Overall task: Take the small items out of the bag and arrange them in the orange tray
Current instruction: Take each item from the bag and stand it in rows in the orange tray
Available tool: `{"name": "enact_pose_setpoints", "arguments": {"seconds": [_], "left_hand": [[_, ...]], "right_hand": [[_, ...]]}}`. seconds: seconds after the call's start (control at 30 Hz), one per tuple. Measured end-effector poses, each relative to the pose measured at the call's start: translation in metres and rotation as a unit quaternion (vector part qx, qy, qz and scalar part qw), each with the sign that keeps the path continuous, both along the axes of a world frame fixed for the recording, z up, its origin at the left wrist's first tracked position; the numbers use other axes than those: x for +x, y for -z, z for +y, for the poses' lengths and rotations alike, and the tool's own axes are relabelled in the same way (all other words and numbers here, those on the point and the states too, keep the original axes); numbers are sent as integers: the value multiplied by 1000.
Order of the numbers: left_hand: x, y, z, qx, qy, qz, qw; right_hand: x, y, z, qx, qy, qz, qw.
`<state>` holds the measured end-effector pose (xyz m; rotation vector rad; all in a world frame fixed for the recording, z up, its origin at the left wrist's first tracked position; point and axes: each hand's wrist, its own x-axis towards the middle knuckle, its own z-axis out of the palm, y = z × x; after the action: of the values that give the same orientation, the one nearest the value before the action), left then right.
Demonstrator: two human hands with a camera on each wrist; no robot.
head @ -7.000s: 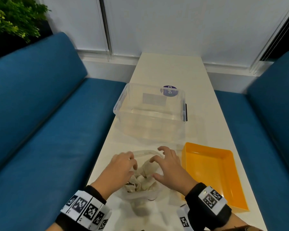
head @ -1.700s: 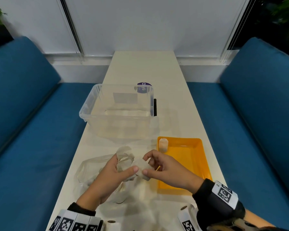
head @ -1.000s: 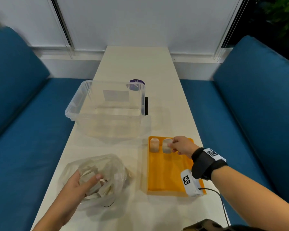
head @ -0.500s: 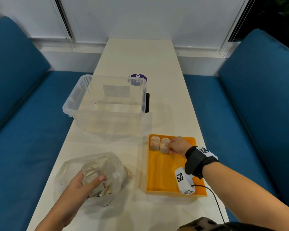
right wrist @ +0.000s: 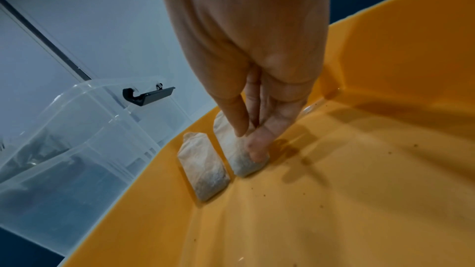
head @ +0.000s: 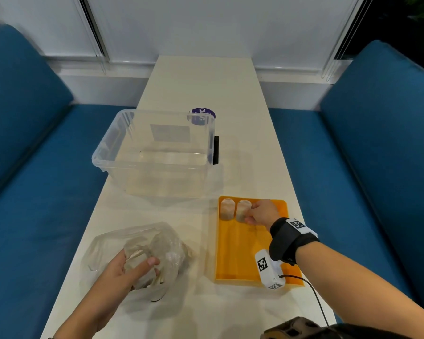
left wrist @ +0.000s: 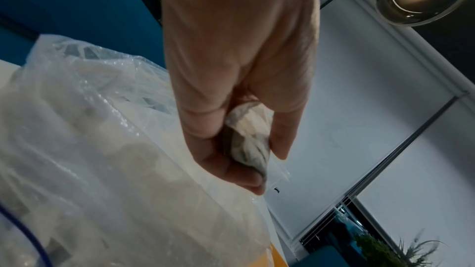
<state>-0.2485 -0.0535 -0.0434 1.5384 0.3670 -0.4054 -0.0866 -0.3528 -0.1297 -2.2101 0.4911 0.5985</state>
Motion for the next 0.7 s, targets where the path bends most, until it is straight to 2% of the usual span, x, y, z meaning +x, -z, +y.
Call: {"name": "enact_pose_setpoints", "arguments": {"seconds": [0.17, 0.3, 0.37, 0.43, 0.5, 0.6, 0.7], "left_hand": [[0, 1, 1, -12, 6, 7, 1000], [1, 4, 0, -27, 18, 14, 999], [3, 3, -4, -38, 16, 18, 999], [5, -1, -8, -32, 20, 30, 999], [6, -4, -11, -33, 29, 24, 999], [6, -8, -15, -36, 52, 8, 998], [6, -13, -19, -14, 64, -4, 998]], "right_hand": [[-1, -8, -2, -52, -27, -9, 998], [-9, -24, -7, -37, 3, -15, 999], [-20, -38, -4, -25, 5, -49, 998], [-36, -56, 6, -11, -34, -102, 994], [-55, -77, 23, 21, -107, -137, 985], [-78, -101, 51, 89, -216, -163, 959], [-94, -114, 74, 124, -274, -208, 931]]}}
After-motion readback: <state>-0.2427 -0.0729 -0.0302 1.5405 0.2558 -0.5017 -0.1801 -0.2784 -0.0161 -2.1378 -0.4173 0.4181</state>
